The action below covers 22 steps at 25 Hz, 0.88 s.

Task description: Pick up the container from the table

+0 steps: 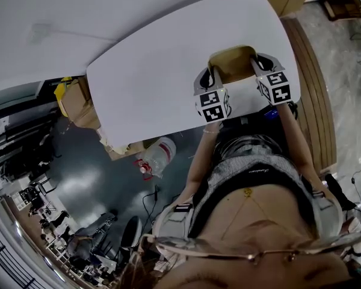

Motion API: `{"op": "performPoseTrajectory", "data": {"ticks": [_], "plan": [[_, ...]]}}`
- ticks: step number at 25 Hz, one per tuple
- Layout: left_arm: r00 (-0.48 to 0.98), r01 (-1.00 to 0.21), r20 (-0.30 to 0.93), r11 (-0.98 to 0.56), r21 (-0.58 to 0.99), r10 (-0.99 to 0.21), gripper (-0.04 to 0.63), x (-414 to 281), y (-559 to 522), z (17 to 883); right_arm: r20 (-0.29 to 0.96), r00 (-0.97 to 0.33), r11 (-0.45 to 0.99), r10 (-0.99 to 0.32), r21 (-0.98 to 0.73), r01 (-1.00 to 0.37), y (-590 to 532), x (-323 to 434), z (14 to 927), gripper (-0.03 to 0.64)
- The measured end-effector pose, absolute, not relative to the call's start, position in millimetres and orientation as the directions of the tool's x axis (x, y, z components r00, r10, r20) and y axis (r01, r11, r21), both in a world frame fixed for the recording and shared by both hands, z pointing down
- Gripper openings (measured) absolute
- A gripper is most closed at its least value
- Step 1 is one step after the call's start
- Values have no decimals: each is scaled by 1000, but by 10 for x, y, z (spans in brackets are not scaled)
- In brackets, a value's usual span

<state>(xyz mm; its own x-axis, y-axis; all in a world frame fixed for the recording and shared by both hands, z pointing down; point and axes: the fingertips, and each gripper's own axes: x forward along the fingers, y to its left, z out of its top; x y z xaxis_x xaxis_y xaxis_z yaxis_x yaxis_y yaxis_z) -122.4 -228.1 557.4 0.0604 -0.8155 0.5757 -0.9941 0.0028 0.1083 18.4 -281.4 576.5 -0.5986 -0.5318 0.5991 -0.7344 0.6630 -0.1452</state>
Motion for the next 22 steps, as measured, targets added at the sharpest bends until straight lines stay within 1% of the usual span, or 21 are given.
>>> {"op": "performPoseTrajectory", "data": {"ticks": [6, 11, 13, 17, 22], "plan": [[14, -1000, 494, -8, 15, -869, 28, -1202, -2161, 5273, 548, -606, 677, -577, -95, -730, -2722, 201, 5398, 54], [-2, -1000, 472, 6, 7, -882, 28, -1214, -2076, 5180, 527, -614, 683, -588, -82, -725, -2657, 177, 5299, 54], [-17, -1000, 440, 13, -12, -898, 28, -1228, -2062, 5119, 515, -616, 681, -596, -82, -727, -2642, 178, 5260, 54], [-24, -1000, 374, 26, 1, -927, 22, -1237, -2046, 4969, 479, -627, 675, -614, -93, -732, -2615, 175, 5170, 52], [-38, -999, 306, 26, -41, -951, 23, -1219, -2017, 4827, 440, -627, 665, -643, -85, -742, -2598, 206, 5029, 51]]}}
